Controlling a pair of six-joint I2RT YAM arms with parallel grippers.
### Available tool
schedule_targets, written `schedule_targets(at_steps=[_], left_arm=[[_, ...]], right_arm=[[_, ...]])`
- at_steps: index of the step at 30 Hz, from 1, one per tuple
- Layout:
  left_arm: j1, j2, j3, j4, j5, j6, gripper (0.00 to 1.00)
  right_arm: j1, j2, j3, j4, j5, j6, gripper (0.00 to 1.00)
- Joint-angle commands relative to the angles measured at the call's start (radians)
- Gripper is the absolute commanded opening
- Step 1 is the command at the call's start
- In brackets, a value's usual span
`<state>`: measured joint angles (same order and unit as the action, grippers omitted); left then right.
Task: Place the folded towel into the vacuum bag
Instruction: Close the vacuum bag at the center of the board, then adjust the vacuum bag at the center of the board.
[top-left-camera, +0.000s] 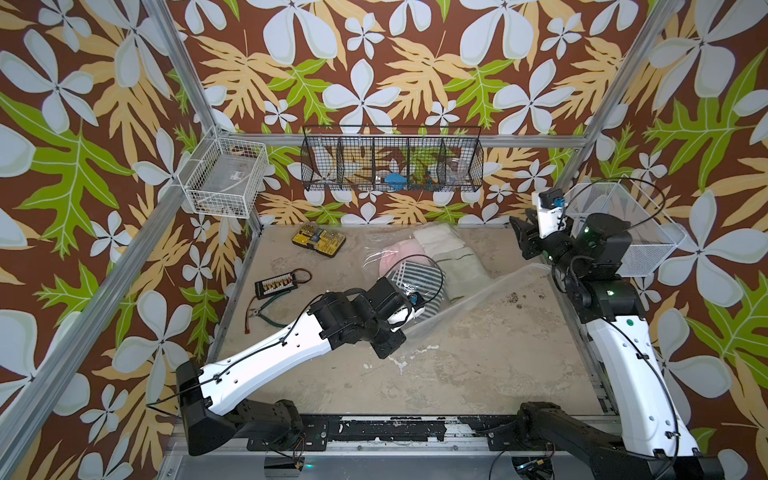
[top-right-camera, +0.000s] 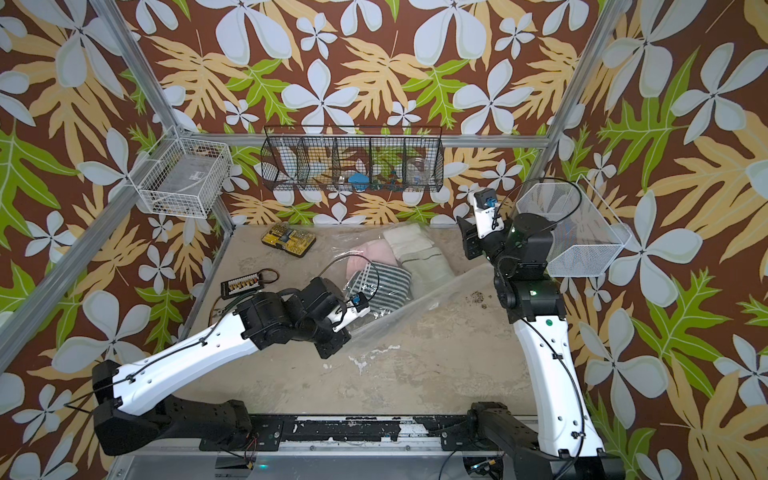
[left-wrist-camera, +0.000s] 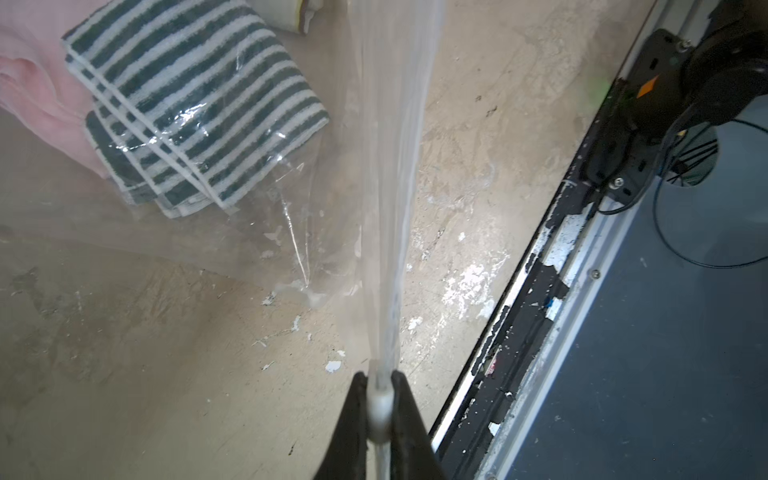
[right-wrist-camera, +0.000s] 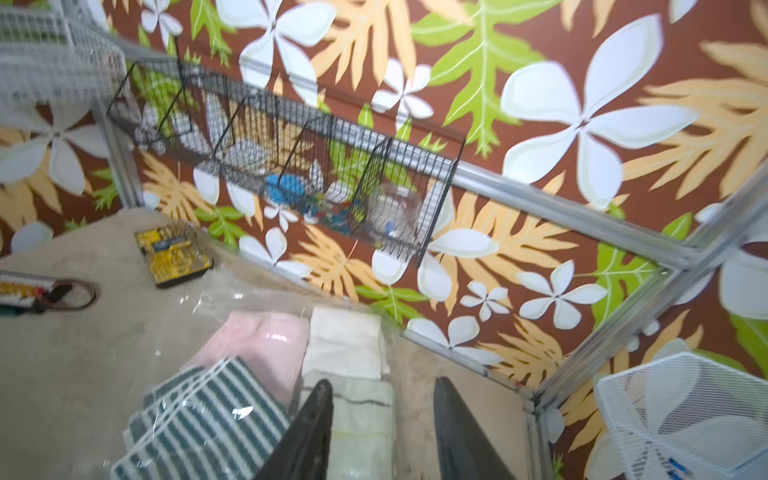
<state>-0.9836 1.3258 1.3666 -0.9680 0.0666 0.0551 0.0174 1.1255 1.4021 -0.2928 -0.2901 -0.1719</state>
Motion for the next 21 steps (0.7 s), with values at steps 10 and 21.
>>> schedule_targets(at_steps=[10, 21], left_arm=[[0.002, -0.047, 0.125, 0.056, 0.032, -0.089, 0.40], [0.016, 0.023, 0.002, 0.190, -0.099, -0.112, 0.40]], right_arm=[[0.155, 0.152, -0.104, -0.147, 0.067, 0.367, 0.47], [0.514, 0.328, -0.451, -0.003, 0.280, 0.648, 0.47]])
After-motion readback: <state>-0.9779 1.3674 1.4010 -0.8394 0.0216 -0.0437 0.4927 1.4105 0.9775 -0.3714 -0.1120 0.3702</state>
